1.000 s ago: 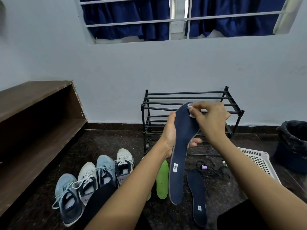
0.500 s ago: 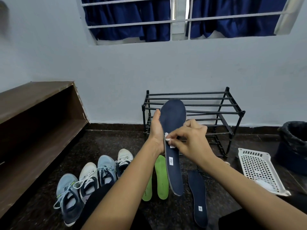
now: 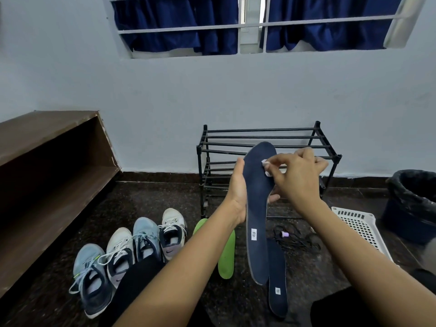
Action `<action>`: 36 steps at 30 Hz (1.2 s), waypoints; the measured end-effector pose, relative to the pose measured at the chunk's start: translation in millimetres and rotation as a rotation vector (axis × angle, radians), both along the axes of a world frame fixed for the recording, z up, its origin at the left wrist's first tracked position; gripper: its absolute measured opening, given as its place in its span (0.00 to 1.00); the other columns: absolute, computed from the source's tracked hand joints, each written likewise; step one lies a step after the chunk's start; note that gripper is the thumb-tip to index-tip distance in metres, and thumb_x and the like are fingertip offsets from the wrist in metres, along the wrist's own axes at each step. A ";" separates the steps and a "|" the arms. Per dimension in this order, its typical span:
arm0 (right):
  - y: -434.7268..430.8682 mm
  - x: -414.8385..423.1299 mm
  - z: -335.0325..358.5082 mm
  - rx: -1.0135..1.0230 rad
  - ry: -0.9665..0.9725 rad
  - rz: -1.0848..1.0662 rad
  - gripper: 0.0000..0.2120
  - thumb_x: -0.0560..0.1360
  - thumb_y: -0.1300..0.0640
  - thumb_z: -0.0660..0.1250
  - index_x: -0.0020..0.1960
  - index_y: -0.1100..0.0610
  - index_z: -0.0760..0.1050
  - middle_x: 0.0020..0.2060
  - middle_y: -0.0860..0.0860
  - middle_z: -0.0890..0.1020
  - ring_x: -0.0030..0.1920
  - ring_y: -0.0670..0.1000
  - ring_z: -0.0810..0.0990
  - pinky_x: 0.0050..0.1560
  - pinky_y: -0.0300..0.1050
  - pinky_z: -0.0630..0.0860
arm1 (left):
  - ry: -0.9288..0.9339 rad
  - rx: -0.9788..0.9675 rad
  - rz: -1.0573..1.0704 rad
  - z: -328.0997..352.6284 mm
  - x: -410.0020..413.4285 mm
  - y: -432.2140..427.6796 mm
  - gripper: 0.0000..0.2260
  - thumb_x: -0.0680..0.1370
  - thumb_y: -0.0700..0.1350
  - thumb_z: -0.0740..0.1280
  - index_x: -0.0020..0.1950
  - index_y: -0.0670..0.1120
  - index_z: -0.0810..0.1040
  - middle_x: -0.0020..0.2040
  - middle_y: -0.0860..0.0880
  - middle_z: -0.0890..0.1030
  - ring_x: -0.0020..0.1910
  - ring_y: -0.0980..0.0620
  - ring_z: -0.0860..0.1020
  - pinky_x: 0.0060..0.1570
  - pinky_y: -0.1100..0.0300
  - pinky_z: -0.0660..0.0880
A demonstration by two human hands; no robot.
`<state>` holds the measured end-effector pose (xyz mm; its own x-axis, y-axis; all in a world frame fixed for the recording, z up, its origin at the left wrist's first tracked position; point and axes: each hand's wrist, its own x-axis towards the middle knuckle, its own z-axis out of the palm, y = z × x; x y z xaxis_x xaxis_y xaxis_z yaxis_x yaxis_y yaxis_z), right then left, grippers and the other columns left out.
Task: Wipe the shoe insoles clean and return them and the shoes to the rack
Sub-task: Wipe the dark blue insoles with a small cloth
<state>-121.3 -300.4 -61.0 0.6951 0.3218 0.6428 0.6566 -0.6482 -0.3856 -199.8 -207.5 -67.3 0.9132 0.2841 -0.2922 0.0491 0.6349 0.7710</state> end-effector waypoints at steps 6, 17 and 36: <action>9.9 -32.5 -16.9 -0.096 -0.019 0.217 0.05 0.68 0.51 0.74 0.44 0.47 0.83 0.35 0.47 0.78 0.48 0.53 0.70 0.44 0.48 0.54 | 0.019 0.059 0.071 -4.3 -1.8 10.5 0.29 0.82 0.63 0.50 0.45 0.41 0.80 0.31 0.46 0.82 0.26 0.52 0.80 0.25 0.66 0.74; 6.7 -48.3 -27.9 -0.080 -0.053 0.378 0.04 0.66 0.52 0.74 0.40 0.46 0.82 0.31 0.39 0.74 0.43 0.50 0.72 0.42 0.45 0.53 | 0.003 -0.102 0.193 -5.6 0.4 31.1 0.26 0.81 0.62 0.53 0.46 0.43 0.80 0.35 0.44 0.83 0.31 0.47 0.80 0.33 0.60 0.74; 15.8 -37.1 -10.0 0.012 0.209 0.348 0.07 0.70 0.57 0.73 0.43 0.45 0.82 0.33 0.40 0.75 0.48 0.46 0.67 0.52 0.50 0.61 | 0.038 -0.117 0.113 -7.8 23.0 30.5 0.24 0.81 0.59 0.54 0.47 0.41 0.80 0.39 0.43 0.83 0.36 0.46 0.82 0.35 0.60 0.78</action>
